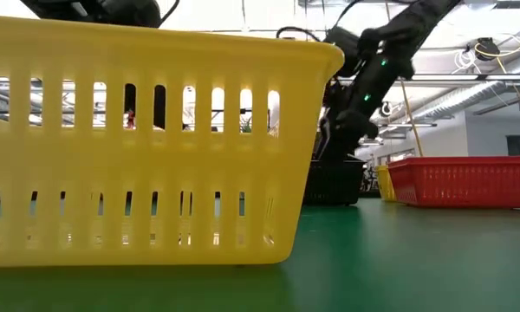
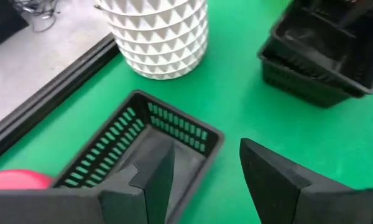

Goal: Stack baskets by color
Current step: Stack the bottom black bin on top of the middle black bin, then stack the black bin on top of the stacked black bins

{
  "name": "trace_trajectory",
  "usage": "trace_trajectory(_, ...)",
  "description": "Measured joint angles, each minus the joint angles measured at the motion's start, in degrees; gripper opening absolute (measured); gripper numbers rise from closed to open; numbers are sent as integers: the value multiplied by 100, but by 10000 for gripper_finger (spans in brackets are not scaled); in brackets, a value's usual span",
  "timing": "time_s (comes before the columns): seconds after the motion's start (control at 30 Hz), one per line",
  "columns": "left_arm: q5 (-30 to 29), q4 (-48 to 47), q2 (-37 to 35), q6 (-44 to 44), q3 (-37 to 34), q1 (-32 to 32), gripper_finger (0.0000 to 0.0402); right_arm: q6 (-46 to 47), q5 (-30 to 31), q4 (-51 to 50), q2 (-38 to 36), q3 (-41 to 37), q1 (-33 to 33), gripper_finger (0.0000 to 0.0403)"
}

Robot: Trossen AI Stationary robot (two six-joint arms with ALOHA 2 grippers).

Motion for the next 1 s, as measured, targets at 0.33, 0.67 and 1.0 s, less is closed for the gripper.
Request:
trace_trajectory(0.33, 280, -8, 25, 265, 0, 409, 186, 19, 17, 159, 863, 171, -15, 164)
trace_trajectory(0.67, 1271, -837, 221, 593, 0, 672, 186, 128, 23, 107, -286, 455, -13, 164)
trace_trajectory(1.0, 689, -1624, 725, 672, 0, 727, 186, 322, 12, 174, -1080, 462, 187, 164)
